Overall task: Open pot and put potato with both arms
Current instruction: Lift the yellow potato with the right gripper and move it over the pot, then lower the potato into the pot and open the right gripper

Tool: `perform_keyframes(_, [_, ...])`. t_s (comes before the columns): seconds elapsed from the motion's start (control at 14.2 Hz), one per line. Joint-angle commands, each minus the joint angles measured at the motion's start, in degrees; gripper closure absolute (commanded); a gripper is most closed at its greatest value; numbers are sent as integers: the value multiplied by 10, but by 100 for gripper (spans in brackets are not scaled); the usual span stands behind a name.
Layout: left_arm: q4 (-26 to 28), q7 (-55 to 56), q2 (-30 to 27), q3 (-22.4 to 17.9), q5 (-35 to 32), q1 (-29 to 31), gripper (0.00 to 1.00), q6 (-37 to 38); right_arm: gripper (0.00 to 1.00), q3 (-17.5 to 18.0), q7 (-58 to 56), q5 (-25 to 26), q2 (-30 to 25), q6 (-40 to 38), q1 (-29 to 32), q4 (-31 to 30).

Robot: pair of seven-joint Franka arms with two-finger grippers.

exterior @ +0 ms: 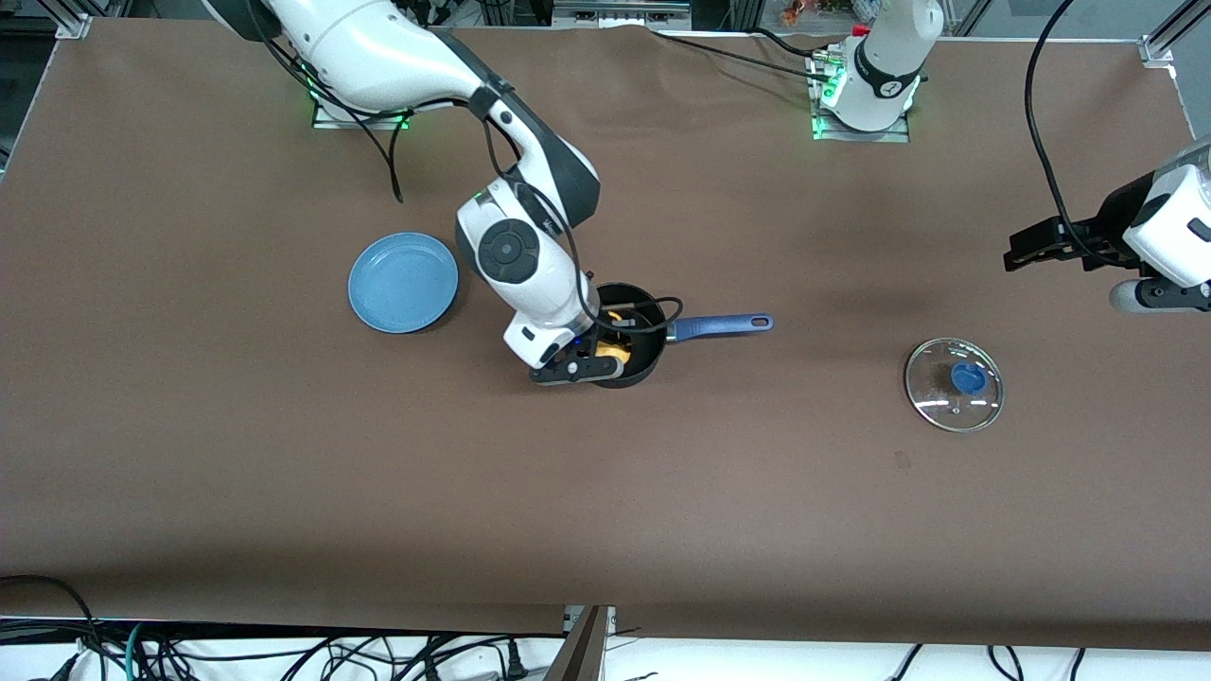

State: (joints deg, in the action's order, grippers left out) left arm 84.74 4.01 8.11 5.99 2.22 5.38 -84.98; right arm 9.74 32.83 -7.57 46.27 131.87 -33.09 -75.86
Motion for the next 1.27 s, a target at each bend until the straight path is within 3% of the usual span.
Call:
perform_keyframes(0.0, [-15,5,-4,2,-12,1,0,9,91,-2,12,-4,25,0,-15,22])
perform_keyframes(0.49, [-16,2,-4,2,-13,1,0,9,89,-3,12,2,37,-4,-16,14])
perform_keyframes(0.71, [-17,0,-4,2,-13,1,0,9,78,-5,13,3,37,-4,-23,-1])
perform_keyframes(0.92, [-16,-10,-4,2,-14,1,0,9,78,-6,13,12,38,-4,-23,-10])
perform_keyframes(0.99, [-16,-10,-4,2,-14,1,0,9,73,-6,13,12,38,-4,-24,-13])
perform_keyframes(1.06, [-16,-10,-4,2,-13,1,0,9,51,-6,14,12,37,-5,-24,-13])
perform_keyframes(1.13, [-17,-9,-4,2,-13,1,0,9,1,-6,14,12,37,-5,-24,-13])
perform_keyframes(1.2, [-16,-9,-3,2,-13,0,0,9,0,-6,14,17,36,-5,-24,-11])
